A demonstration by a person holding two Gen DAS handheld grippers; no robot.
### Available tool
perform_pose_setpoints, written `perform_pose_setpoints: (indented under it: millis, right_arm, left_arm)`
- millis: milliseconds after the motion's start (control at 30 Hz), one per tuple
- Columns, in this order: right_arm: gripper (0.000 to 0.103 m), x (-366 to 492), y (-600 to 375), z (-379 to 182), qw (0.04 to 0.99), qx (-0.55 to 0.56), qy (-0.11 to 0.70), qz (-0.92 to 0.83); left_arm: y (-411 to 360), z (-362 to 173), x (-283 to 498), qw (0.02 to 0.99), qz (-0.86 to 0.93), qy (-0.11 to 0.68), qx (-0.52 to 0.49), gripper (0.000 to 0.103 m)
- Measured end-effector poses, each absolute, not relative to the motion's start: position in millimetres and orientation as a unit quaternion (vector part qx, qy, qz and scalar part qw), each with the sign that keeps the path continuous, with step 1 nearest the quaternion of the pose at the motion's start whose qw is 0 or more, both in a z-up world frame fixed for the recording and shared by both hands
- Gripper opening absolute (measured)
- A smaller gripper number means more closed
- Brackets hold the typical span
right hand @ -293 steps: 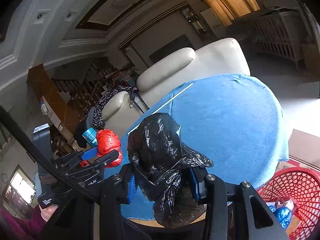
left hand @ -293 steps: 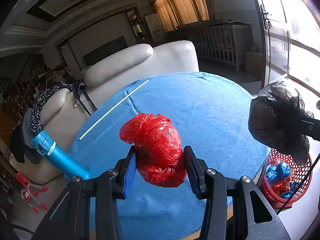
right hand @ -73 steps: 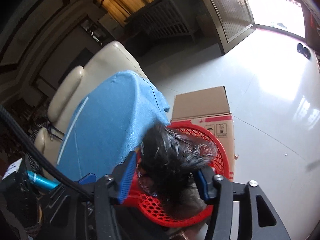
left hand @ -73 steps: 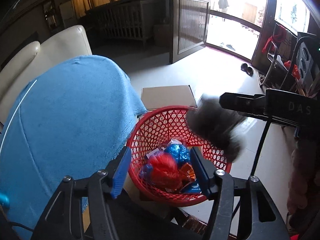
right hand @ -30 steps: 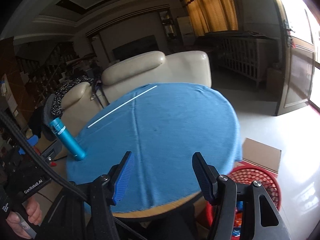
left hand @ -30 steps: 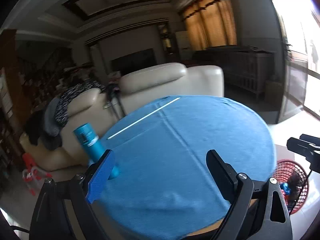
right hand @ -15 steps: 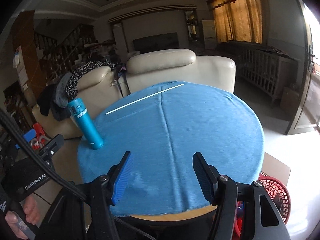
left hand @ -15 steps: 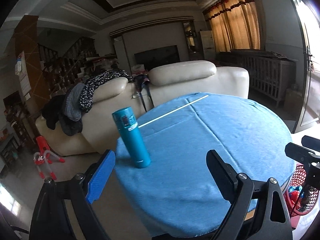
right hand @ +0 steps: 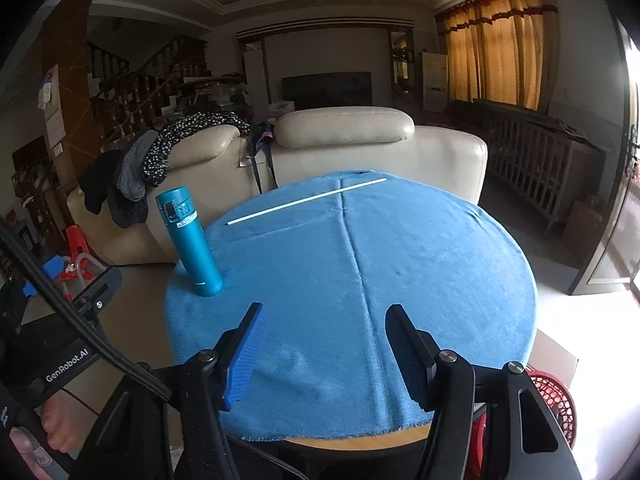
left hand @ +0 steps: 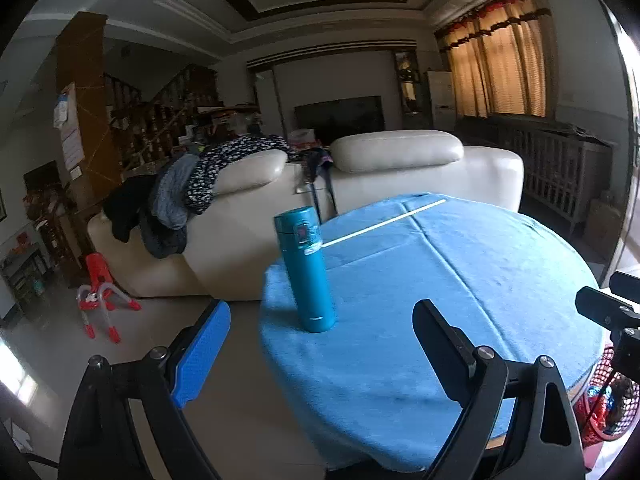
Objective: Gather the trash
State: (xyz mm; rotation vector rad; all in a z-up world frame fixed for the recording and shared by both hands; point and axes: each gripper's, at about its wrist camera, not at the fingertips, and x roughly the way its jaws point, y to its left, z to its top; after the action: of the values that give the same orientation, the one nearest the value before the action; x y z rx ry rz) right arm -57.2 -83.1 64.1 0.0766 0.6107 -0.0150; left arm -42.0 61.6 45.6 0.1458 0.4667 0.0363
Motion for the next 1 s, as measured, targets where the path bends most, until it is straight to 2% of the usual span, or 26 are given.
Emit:
perform_pose_setpoints:
  millis: [1000]
  right_arm:
    - [0.065, -16.1, -105.6, 60.8, 0.950, 0.051, 0.308, -0.026]
  left_arm:
    - [47.6, 42.0, -8.0, 0.965, 0.014, 0.251, 0.080, 0.093]
